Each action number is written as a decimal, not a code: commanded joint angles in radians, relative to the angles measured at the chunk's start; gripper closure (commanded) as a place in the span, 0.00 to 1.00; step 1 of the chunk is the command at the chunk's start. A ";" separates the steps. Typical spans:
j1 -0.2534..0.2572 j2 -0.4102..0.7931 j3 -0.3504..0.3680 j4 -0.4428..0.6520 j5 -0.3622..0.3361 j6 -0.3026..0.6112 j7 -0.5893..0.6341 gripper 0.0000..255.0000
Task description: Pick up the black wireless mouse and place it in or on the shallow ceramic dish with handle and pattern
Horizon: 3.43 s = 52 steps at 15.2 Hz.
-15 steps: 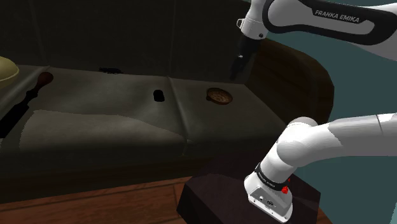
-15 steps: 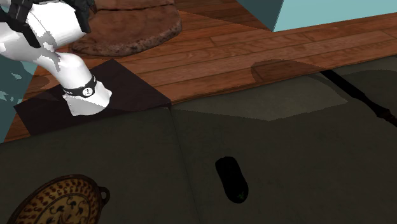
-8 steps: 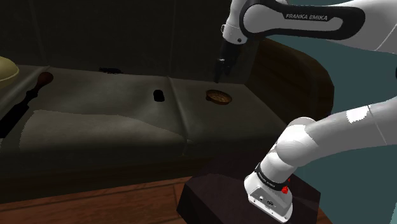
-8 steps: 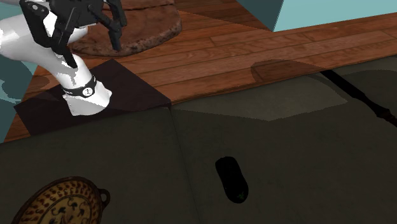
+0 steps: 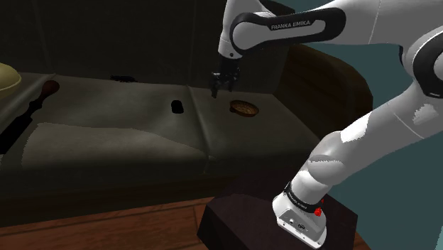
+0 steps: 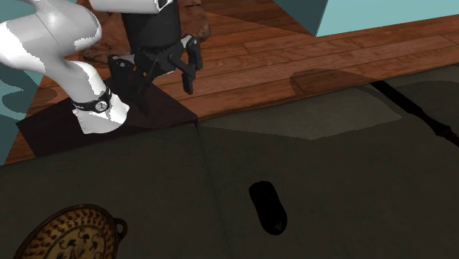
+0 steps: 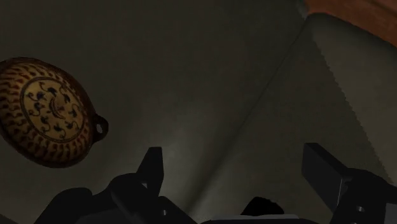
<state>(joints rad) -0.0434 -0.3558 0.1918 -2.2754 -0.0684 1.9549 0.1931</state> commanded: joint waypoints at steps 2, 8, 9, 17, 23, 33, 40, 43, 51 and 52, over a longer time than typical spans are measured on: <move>-0.013 0.124 0.021 0.068 -0.012 0.046 0.077 0.00; -0.020 0.370 0.046 0.235 -0.056 0.102 0.232 0.00; -0.018 0.411 0.046 0.268 -0.065 0.107 0.256 0.00; 0.014 0.745 0.024 0.584 -0.116 0.103 0.417 0.00; 0.028 0.874 0.006 0.696 -0.127 0.116 0.458 0.00; 0.028 0.900 0.001 0.673 -0.135 0.164 0.463 0.00; 0.028 0.900 0.001 0.673 -0.135 0.164 0.463 1.00; 0.028 0.900 0.001 0.673 -0.135 0.164 0.463 1.00; 0.026 0.865 0.007 0.702 -0.124 0.101 0.453 1.00; 0.026 0.860 0.008 0.708 -0.123 0.090 0.452 1.00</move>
<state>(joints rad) -0.0173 0.5080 0.1990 -1.5738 -0.1927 2.0556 0.6469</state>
